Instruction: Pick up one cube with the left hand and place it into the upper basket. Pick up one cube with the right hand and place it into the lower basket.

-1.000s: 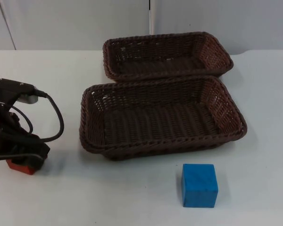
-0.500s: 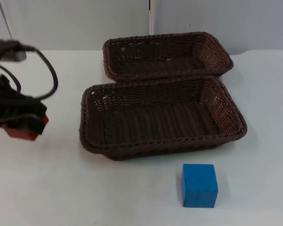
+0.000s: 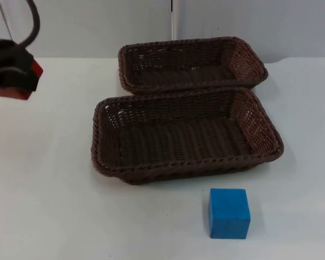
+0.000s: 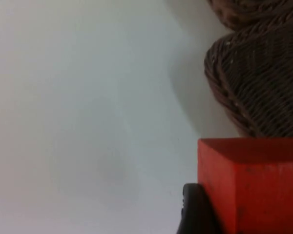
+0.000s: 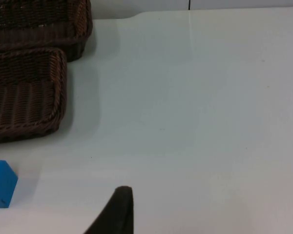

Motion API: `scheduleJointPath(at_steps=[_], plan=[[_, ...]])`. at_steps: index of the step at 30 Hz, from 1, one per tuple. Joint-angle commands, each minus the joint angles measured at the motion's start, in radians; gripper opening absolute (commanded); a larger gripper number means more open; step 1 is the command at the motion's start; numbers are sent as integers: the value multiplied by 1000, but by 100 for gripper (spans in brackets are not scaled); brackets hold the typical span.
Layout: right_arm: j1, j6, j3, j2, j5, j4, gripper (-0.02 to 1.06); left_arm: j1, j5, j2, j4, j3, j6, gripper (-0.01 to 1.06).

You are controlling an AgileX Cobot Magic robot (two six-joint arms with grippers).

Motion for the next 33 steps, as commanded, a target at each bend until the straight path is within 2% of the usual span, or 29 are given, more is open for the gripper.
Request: scheduleJointPath(at_steps=[1,8,33], plan=[[-5,-8,1,-3,-5,1,104,-2,8,-21,-12,-4,-10,0],[-5,-8,1,-3,-5,1,104,-2,72,-24,-16,-2,-10,0],[-5,-8,1,-3,-5,1,104,-2,68,-24,-49,-2,-10,0]])
